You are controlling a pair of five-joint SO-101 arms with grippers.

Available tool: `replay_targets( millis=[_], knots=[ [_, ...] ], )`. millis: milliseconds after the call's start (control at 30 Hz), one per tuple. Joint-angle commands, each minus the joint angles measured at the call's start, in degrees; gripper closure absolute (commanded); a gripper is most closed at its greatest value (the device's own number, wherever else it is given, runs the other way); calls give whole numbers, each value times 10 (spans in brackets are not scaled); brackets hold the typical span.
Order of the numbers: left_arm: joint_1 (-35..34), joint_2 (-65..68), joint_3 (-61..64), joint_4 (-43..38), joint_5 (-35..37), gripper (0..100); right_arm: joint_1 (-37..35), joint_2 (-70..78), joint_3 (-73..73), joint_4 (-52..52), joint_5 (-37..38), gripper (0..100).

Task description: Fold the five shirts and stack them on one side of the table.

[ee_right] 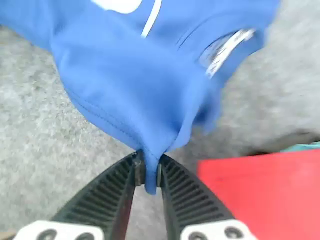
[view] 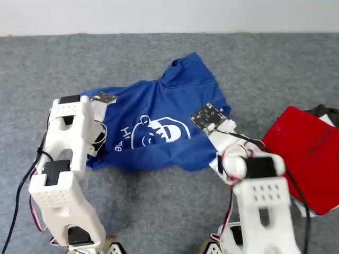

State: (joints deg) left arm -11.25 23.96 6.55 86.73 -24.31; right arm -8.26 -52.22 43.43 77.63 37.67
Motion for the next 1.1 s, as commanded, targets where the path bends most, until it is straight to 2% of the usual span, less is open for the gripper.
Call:
replay_targets(
  millis=[0, 233, 367, 467, 633, 767, 933, 1067],
  knots=[
    [1, -6, -41, 11, -1, 985, 2, -70, -87, 38, 12, 987],
    [0, -4, -58, -7, -4, 985, 0, -80, -171, 7, -32, 987],
    [1, -5, -57, -52, 0, 985, 0, -75, -170, -44, -40, 987],
    [2, -9, -57, -62, 0, 958, 3, -51, -162, -42, -42, 987],
    [13, -10, -58, -33, 1, 765, 4, -45, -149, -48, -44, 987],
    [12, -10, -108, -11, 18, 758, 4, -41, -145, -47, -44, 987],
    [15, -10, -247, 133, 28, 758, 4, -44, -119, -51, -44, 987],
    [4, -11, -265, 140, 29, 758, 4, -45, -105, -65, -44, 987]
  ],
)
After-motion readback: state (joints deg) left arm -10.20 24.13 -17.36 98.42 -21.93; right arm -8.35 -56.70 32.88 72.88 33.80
